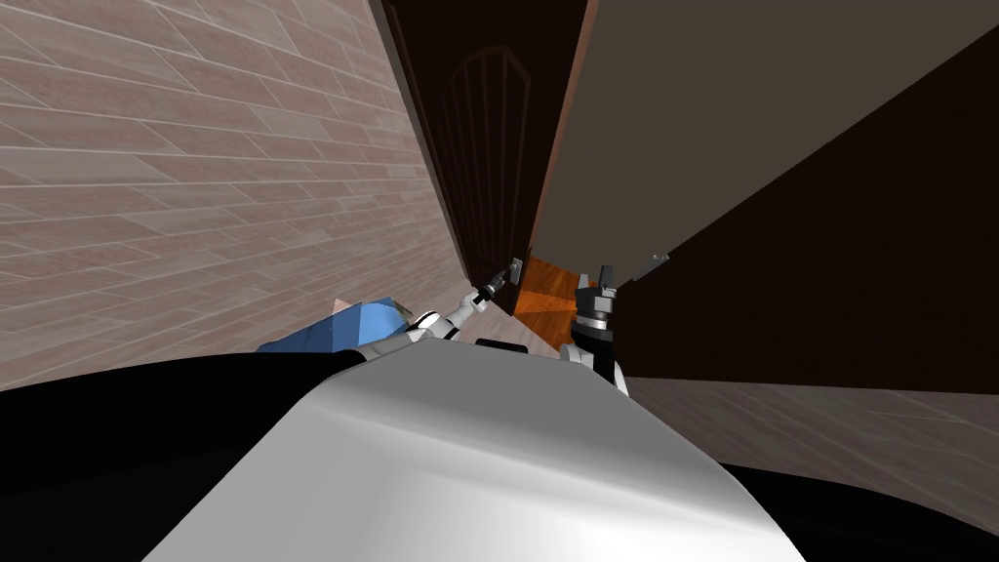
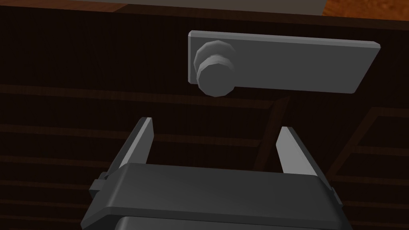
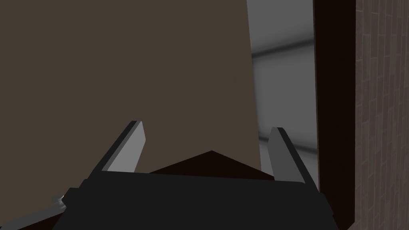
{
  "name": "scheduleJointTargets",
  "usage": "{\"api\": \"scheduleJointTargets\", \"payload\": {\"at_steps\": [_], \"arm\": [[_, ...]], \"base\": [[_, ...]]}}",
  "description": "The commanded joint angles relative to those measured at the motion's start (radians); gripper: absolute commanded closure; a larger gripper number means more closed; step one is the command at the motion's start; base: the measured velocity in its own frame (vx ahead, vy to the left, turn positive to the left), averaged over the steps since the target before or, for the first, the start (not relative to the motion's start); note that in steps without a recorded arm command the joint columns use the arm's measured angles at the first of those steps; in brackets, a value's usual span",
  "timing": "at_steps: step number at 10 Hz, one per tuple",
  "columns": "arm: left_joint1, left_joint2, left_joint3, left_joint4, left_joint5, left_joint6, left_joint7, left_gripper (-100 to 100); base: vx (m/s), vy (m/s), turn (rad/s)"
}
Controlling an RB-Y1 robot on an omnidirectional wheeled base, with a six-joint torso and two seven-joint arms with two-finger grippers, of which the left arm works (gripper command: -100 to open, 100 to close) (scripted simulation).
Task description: Push the door open
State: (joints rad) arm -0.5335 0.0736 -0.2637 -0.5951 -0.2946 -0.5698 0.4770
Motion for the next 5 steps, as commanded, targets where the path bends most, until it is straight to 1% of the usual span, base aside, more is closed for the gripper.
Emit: {"api": "scheduleJointTargets", "payload": {"at_steps": [1,5], "arm": [[0.000,0.000,0.000,0.001,0.000,0.000,0.000,-100],[0.000,0.000,0.000,0.001,0.000,0.000,0.000,-100]], "base": [[-0.004,-0.003,-0.014],[0.001,0.000,0.002]]}}
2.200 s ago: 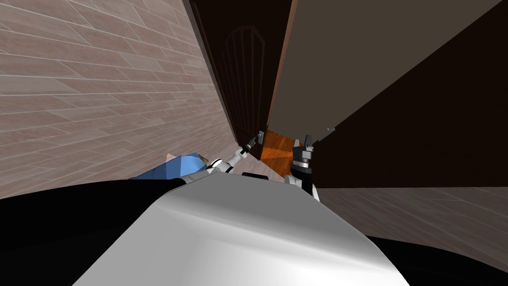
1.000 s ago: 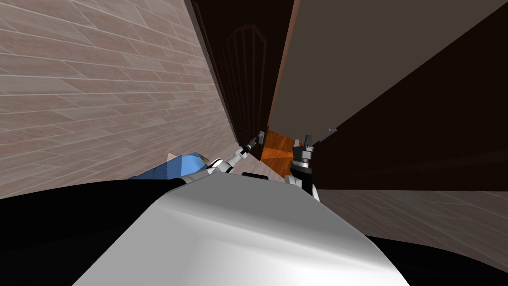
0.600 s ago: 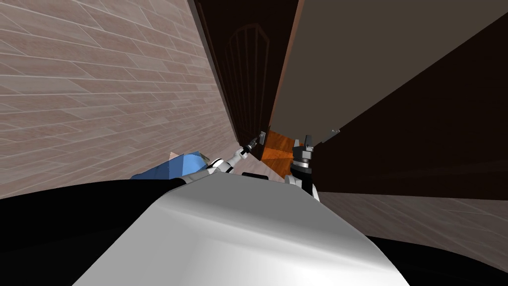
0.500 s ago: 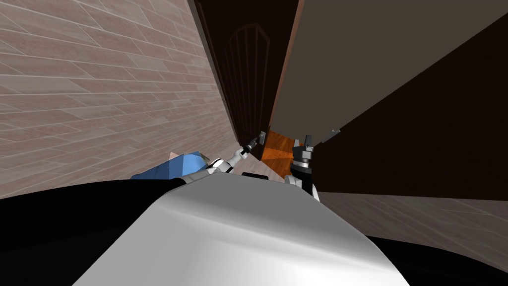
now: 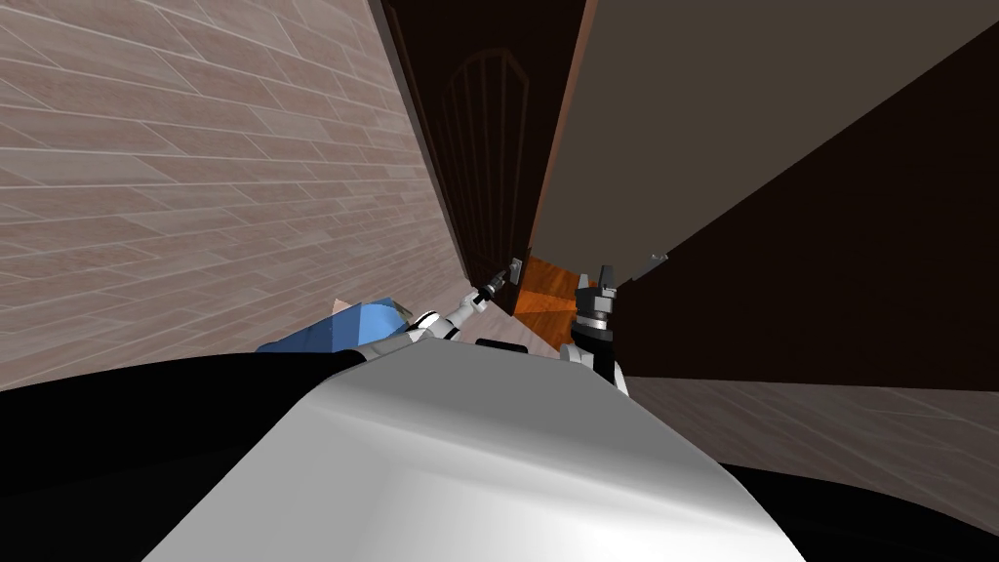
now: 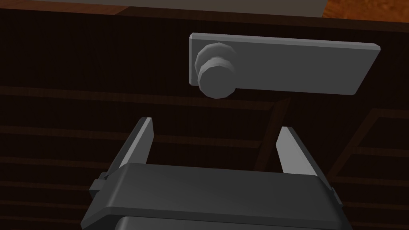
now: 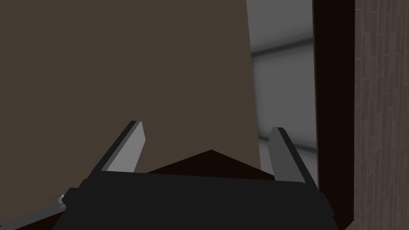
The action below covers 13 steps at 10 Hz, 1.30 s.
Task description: Push the door open
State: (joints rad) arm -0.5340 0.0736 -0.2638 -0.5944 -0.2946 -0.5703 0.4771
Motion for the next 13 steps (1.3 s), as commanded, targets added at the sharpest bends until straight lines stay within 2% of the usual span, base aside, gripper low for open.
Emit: {"api": "scheduleJointTargets", "payload": {"at_steps": [1,2,3,13], "arm": [[0.000,0.000,0.000,0.000,0.000,0.000,0.000,-100],[0.000,0.000,0.000,0.000,0.000,0.000,0.000,-100],[-0.001,0.004,-0.019,-0.001,-0.009,-0.009,0.023,-100],[-0.001,0.003,-0.020,-0.001,-0.009,-0.010,0.024,-100]], "base": [[0.000,0.000,0.000],[0.005,0.003,0.017],[0.024,0.015,0.079],[0.001,0.000,0.002]]}}
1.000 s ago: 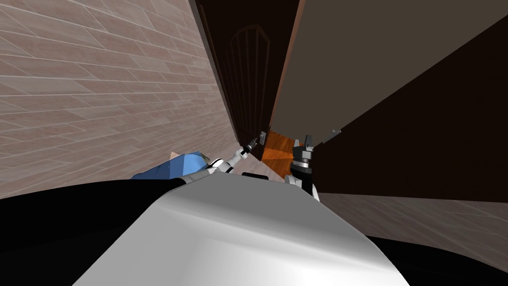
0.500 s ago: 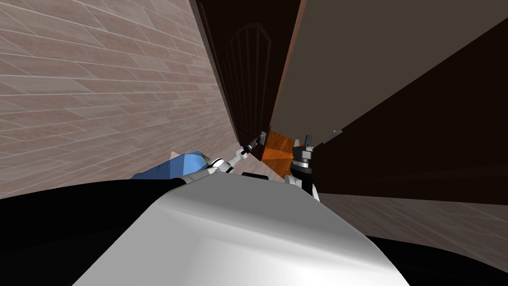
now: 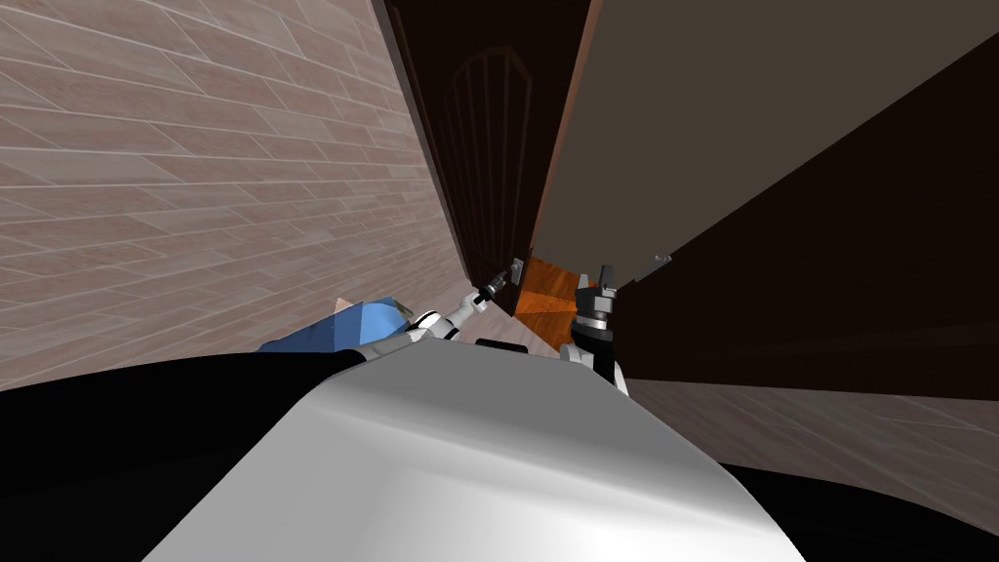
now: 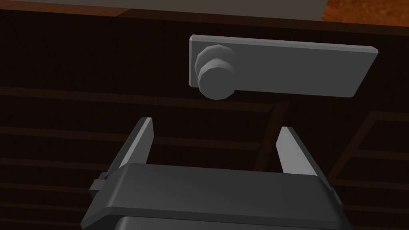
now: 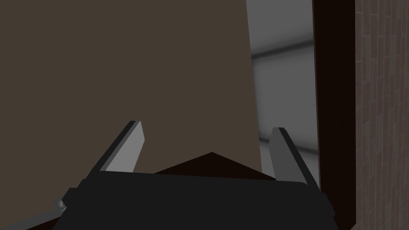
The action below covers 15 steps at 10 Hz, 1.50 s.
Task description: Push the door open
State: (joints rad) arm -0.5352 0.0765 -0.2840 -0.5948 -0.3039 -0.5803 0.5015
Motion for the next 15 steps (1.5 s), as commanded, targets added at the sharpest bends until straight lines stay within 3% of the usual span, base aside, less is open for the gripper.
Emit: {"api": "scheduleJointTargets", "payload": {"at_steps": [1,10,11,15], "arm": [[-0.001,0.005,-0.015,-0.001,-0.008,-0.009,0.019,-100],[-0.002,-0.002,0.008,0.004,0.005,0.002,-0.010,-100],[-0.002,-0.002,0.008,0.004,0.005,0.002,-0.010,100],[-0.002,-0.002,0.008,0.004,0.005,0.002,-0.010,100]], "base": [[0.012,0.008,0.039],[0.150,-0.068,-0.023],[-0.011,0.003,0.006],[-0.010,0.006,-0.009]]}}
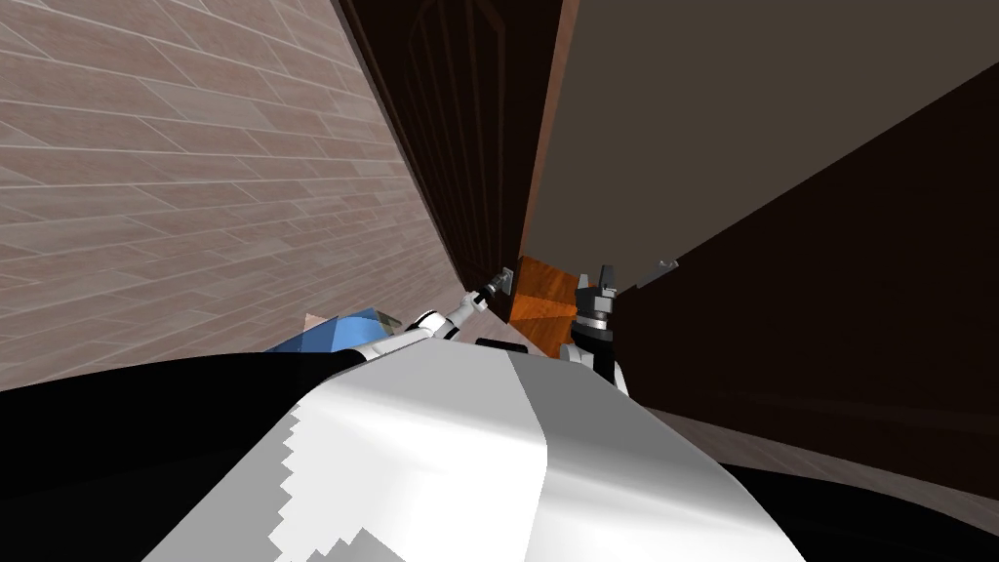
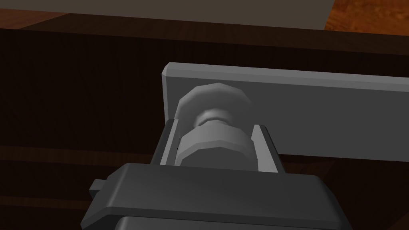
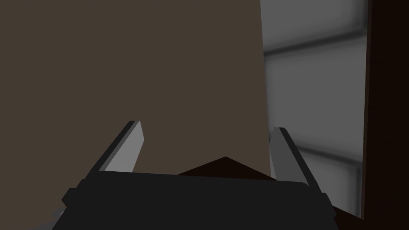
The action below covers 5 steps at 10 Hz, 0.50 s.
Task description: Push the door open
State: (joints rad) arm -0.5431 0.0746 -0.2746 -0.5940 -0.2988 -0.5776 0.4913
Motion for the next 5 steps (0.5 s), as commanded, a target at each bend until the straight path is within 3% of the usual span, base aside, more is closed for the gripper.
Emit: {"api": "scheduleJointTargets", "payload": {"at_steps": [1,5], "arm": [[0.006,0.000,-0.001,0.003,0.000,-0.001,0.001,100],[0.003,0.008,0.023,0.001,0.011,0.005,-0.016,100]], "base": [[0.000,0.000,0.000],[0.084,-0.101,0.031]]}}
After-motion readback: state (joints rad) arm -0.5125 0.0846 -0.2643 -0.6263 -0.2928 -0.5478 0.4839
